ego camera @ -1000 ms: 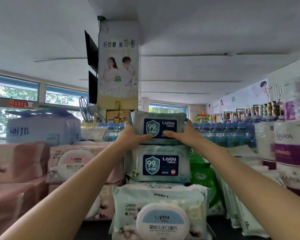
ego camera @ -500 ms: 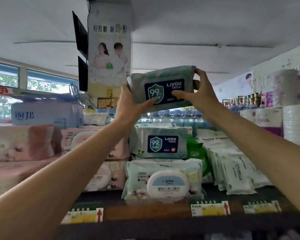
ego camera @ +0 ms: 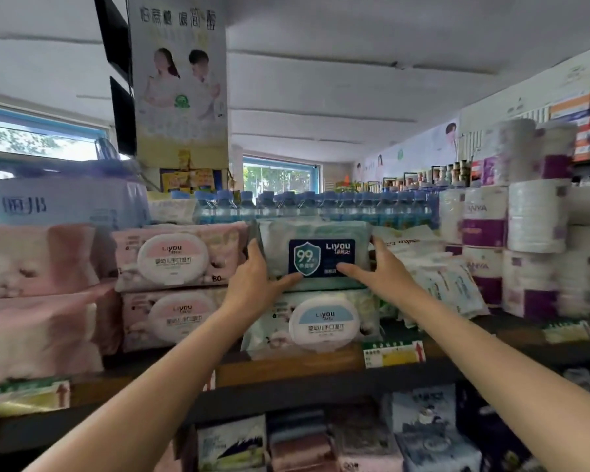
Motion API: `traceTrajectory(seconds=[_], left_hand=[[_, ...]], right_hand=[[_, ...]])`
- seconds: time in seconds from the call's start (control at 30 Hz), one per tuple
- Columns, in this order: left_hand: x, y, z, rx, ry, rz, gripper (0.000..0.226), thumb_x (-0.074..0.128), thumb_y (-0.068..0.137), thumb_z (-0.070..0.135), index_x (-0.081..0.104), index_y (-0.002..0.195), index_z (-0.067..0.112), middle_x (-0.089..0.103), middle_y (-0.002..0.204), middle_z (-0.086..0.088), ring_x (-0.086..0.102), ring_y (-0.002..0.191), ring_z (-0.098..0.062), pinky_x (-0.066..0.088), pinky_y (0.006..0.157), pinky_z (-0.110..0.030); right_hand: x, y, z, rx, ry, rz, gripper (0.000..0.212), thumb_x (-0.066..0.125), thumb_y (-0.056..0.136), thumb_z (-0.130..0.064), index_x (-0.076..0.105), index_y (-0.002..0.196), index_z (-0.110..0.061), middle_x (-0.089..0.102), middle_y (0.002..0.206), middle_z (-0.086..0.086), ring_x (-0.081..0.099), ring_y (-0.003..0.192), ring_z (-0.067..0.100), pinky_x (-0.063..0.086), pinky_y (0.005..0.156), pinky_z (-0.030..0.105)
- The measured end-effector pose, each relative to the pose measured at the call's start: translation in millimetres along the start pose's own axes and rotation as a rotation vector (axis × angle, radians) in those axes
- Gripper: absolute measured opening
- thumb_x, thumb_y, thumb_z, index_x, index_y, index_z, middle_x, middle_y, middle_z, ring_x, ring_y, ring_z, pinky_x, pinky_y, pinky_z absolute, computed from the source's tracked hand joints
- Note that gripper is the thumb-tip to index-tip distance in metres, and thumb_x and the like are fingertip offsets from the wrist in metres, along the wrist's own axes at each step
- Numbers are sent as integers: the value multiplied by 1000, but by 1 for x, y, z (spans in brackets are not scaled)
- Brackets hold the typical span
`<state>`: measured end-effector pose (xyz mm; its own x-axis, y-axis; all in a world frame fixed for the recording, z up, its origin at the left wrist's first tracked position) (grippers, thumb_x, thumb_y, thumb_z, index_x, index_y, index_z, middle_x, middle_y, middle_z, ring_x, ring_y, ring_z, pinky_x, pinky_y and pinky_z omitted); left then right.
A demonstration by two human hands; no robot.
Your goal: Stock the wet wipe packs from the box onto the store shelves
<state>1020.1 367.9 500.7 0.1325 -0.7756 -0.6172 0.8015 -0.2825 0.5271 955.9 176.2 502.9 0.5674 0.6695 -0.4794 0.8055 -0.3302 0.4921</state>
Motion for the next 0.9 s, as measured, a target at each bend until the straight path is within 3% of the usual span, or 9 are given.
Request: traceTrajectory(seconds=[0.17,0.3,0.4,0.5,0.63,0.8,0.9], left_hand=[[1,-6,-4,-14,11,98,98,68,78,44,10,145,4,27,146,-18,30,134,-34,30,111,-46],[-15,-36,25,206,176,364,70,63,82,28,28,138,8,30,139,-16,29,129,-33,27,106,-45],[-5,-55,49,378,231,371,57,60,79,18,39,131,7,38,133,-15,36,122,-33,33,100,-45],[18,-72,73,430,155,280,51,56,79,14,43,128,7,40,131,-14,38,119,-33,33,97,-43],[79,-118,112,526,60,94,49,51,82,15,41,129,7,41,132,-15,38,122,-34,32,99,-43],[195,-243,190,705,10,-360,52,50,89,27,32,136,11,36,136,-10,35,125,-31,28,102,-41],[250,-354,246,874,-39,-609,54,50,90,26,29,137,11,35,136,-11,35,127,-31,28,104,-43]], right_hand=[[-1,1,7,1,-4,7,90,67,78,-45,15,146,-18,39,146,6,42,130,25,38,105,41],[-2,-6,0,6,-50,6,89,68,79,-42,18,147,-14,35,148,7,38,133,25,35,106,39],[-16,-21,-13,-32,-116,99,88,68,80,-39,16,145,-13,29,149,10,33,134,25,32,107,38],[-42,-50,-19,-26,-162,190,80,66,83,-36,19,144,-14,34,140,11,41,124,24,36,98,32],[-78,-121,15,125,-322,113,80,70,82,-23,20,144,-17,39,132,8,49,115,23,40,85,26],[-160,-295,91,575,-505,17,83,70,82,-23,16,145,-20,43,128,3,49,100,14,41,79,26],[-224,-437,126,885,-551,63,75,67,84,-24,22,143,-16,49,130,9,50,99,15,40,80,25]])
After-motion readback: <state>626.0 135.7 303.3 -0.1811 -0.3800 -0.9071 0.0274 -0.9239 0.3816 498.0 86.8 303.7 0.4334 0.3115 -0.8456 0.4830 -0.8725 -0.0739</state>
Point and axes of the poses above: each hand's wrist, its own y-axis towards the middle knuckle, its own x-axis out of the palm, z = x × y, the point moved 7 cm from there along y, towards the middle knuckle
